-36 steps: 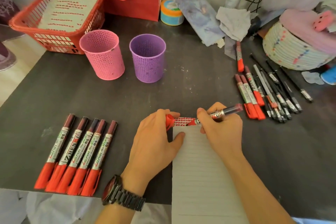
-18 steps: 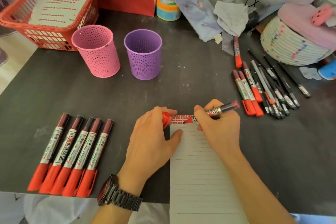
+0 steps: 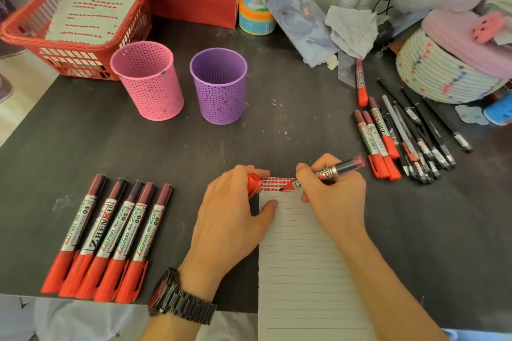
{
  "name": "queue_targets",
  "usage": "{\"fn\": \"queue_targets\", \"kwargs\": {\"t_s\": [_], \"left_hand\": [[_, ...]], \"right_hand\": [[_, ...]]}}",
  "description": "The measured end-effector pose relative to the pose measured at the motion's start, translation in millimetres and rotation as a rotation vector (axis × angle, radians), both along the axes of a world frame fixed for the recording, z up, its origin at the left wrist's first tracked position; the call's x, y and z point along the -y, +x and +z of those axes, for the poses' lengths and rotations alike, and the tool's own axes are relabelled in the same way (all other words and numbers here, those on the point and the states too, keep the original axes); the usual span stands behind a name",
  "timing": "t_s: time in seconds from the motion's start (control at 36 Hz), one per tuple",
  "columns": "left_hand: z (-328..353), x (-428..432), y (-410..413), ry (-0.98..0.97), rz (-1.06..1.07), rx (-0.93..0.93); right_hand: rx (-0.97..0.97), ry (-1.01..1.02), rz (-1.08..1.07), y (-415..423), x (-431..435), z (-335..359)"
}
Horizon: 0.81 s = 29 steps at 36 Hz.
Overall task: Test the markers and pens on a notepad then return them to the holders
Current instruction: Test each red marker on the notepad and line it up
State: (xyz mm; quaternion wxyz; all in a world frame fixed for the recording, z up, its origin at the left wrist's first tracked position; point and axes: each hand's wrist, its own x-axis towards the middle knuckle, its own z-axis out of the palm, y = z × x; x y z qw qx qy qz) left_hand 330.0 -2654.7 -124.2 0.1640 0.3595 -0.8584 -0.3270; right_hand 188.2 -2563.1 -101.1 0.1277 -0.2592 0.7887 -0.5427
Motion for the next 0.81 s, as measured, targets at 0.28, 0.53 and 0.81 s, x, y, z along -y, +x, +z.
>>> {"fn": "queue_targets", "kwargs": {"t_s": [0.28,0.53,0.81], "left_hand": [[-0.9,0.6,0.8,-0.003,-0.002,-0.002],[-2.1,0.6,0.5,-0.010,0.000,0.005],[-3.4,1.0,0.6,-0.009,-0.001,0.003]], "right_hand": [[0.002,-0.007,-0.013,0.2,0.3,-0.4],[0.004,-0.023,-0.016,-0.7,-0.2,-1.9],[-0.016,-0.021,0.004,-0.9,-1.0,-2.0]]}}
